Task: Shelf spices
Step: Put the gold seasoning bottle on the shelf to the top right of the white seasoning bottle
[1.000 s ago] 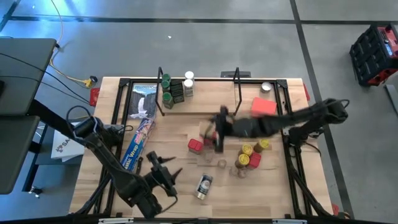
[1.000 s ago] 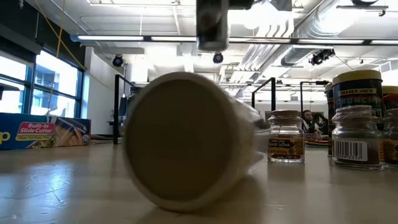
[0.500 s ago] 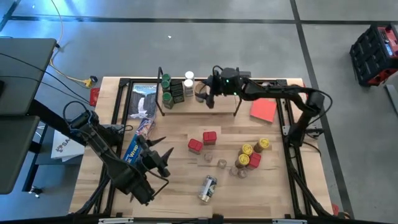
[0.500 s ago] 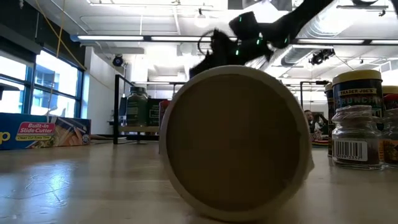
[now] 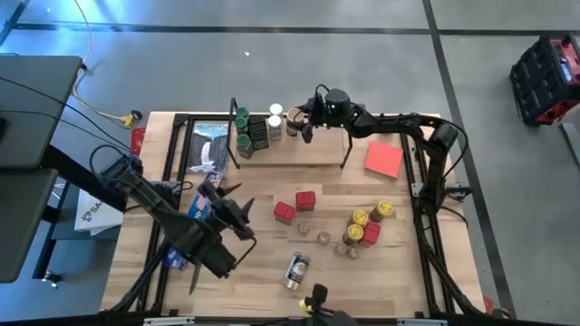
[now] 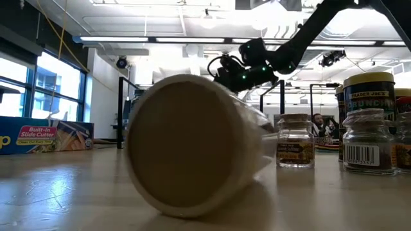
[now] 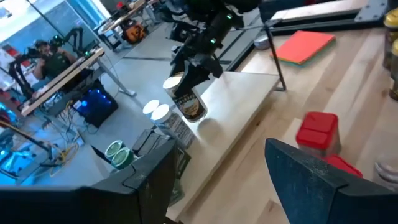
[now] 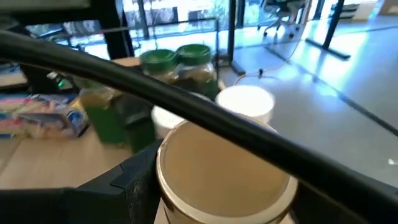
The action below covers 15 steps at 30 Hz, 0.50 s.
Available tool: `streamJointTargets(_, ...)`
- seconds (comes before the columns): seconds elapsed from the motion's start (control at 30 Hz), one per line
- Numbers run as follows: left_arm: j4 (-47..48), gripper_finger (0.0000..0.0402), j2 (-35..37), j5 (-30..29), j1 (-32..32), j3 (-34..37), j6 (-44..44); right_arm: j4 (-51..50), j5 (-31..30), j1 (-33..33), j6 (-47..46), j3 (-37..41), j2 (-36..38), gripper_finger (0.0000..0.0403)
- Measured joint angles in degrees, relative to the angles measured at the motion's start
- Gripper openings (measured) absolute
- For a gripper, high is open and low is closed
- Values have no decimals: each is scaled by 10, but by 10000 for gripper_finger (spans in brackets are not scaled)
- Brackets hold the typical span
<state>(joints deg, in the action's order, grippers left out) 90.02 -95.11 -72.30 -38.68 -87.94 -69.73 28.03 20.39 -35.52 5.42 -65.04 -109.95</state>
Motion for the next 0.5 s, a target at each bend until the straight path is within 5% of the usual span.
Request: streamJointTargets(0.5, 0, 239, 43, -19, -4, 0, 34, 5, -4, -8, 11, 1, -2, 295)
